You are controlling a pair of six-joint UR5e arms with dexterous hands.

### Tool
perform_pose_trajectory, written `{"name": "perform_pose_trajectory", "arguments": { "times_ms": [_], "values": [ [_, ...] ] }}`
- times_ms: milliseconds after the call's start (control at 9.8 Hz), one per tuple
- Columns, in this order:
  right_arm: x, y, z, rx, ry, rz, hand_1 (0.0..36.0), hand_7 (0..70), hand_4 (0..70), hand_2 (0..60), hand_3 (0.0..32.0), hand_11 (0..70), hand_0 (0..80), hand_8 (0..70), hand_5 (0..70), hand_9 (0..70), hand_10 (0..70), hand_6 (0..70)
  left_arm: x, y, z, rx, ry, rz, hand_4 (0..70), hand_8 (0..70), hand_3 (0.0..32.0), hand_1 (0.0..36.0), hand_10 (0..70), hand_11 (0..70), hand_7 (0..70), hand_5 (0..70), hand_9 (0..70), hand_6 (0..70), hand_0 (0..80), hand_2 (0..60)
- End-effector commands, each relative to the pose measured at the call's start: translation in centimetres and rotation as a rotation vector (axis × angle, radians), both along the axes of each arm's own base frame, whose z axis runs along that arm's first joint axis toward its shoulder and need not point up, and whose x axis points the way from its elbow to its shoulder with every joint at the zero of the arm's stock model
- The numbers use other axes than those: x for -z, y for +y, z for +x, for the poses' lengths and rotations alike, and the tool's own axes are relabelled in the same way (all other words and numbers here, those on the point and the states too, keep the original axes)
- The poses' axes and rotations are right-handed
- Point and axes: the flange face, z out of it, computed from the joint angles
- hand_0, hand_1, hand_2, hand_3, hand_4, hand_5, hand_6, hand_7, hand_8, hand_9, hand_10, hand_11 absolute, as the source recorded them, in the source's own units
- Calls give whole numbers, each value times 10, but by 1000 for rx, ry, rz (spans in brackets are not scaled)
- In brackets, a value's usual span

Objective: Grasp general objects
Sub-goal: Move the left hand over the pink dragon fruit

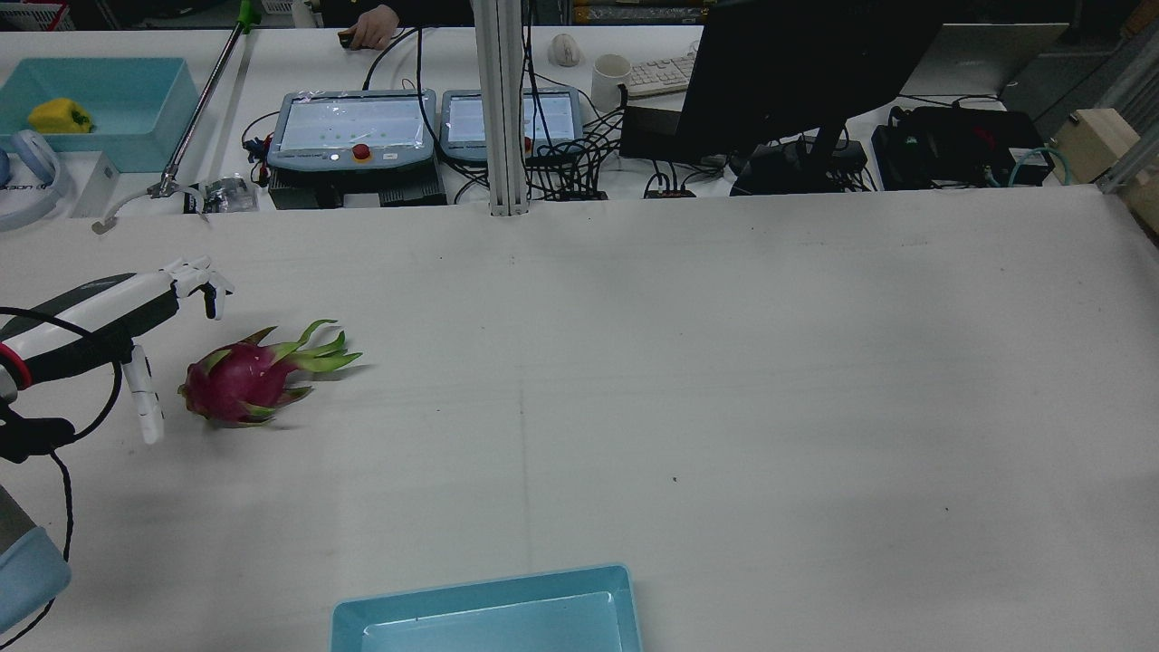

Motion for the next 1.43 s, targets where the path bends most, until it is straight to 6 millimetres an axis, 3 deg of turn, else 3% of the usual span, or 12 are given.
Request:
{"name": "perform_pose_trajectory", "arguments": {
  "times_ms": [0,102,510,612,714,816,918,1122,1224,1327],
  "values": [
    [0,0,0,0,0,0,0,0,0,0,0,0,0,0,0,0,0,0,38,31,85,3,-20,-10,0,0,0,360,0,0,217,700,29,0,613,600],
    [0,0,-1,1,-1,0,0,0,0,0,0,0,0,0,0,0,0,0,41,38,97,6,-18,-8,0,0,0,360,0,0,186,700,23,0,526,600],
    [0,0,0,0,0,0,0,0,0,0,0,0,0,0,0,0,0,0,39,36,99,6,-14,-12,0,0,0,360,0,0,211,700,28,0,461,600],
    [0,0,0,0,0,0,0,0,0,0,0,0,0,0,0,0,0,0,37,36,97,9,-18,-14,0,0,0,359,0,0,205,700,27,0,408,600],
    [0,0,0,0,0,0,0,0,0,0,0,0,0,0,0,0,0,0,33,34,98,9,-25,-20,0,0,0,281,0,0,198,700,25,0,395,600],
    [0,0,0,0,0,0,0,0,0,0,0,0,0,0,0,0,0,0,30,33,99,11,-30,-24,0,0,0,212,0,0,205,700,27,0,396,443],
    [0,0,0,0,0,0,0,0,0,0,0,0,0,0,0,0,0,0,28,32,101,11,-31,-25,0,0,0,196,0,0,204,700,26,0,402,367],
    [0,0,0,0,0,0,0,0,0,0,0,0,0,0,0,0,0,0,26,31,101,12,-34,-27,0,0,0,218,0,0,224,700,30,0,399,449],
    [0,0,0,0,0,0,0,0,0,0,0,0,0,0,0,0,0,0,26,30,100,14,-34,-27,0,0,0,215,0,0,233,700,32,0,406,410],
    [0,0,0,0,0,0,0,0,0,0,0,0,0,0,0,0,0,0,25,31,100,12,-34,-28,0,0,0,175,0,0,226,700,31,0,390,299]
  ]
}}
